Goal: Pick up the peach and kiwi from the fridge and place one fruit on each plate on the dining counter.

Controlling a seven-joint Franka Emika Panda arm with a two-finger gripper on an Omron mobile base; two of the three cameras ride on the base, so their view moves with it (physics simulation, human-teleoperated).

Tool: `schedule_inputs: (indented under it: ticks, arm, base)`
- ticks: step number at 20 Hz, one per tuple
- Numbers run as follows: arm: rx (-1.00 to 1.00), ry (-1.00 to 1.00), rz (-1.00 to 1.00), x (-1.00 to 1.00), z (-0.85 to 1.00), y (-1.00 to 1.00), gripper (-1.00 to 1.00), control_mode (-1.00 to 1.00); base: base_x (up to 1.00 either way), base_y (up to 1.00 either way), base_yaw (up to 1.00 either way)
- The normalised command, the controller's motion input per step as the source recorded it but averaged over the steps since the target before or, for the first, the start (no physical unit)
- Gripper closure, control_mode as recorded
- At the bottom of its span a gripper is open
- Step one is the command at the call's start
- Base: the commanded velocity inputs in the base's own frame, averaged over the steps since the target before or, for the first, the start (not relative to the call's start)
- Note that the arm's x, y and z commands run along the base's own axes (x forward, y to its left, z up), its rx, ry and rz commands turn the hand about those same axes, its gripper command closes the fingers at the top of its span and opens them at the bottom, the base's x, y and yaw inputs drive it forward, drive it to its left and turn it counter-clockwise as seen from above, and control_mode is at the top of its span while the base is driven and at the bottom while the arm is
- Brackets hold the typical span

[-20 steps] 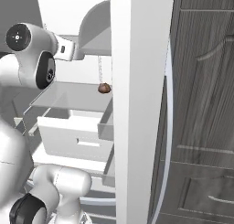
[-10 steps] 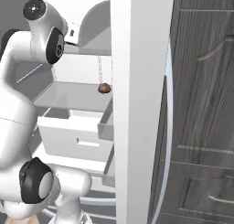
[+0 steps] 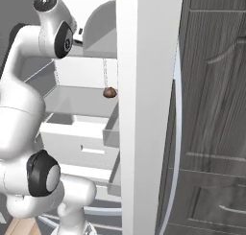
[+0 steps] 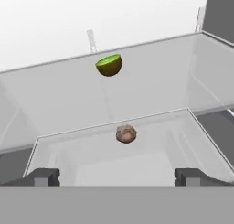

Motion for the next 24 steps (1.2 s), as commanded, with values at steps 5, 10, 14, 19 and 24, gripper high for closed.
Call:
schedule_inputs:
  ticks: [5,10,14,19,24]
  arm:
    - [-0.10,0.18,0.08,0.58,0.00,0.00,-1.00,-1.00]
    - [-0.21,0.22,0.20,0.18,-0.10,0.09,-1.00,-1.00]
    - [-0.11,-0.05,0.11,0.03,-0.02,0.02,-1.00,-1.00]
    - [-0.02,-0.13,0.01,0.24,-0.31,0.00,-1.00,-1.00]
    - [0.00,-0.21,0.00,0.13,-0.22,0.00,-1.00,-1.00]
  base:
    - [0.00,0.00,0.00]
    - [0.00,0.00,0.00]
    - [0.00,0.00,0.00]
    - [0.00,0.00,0.00]
    - [0.00,0.00,0.00]
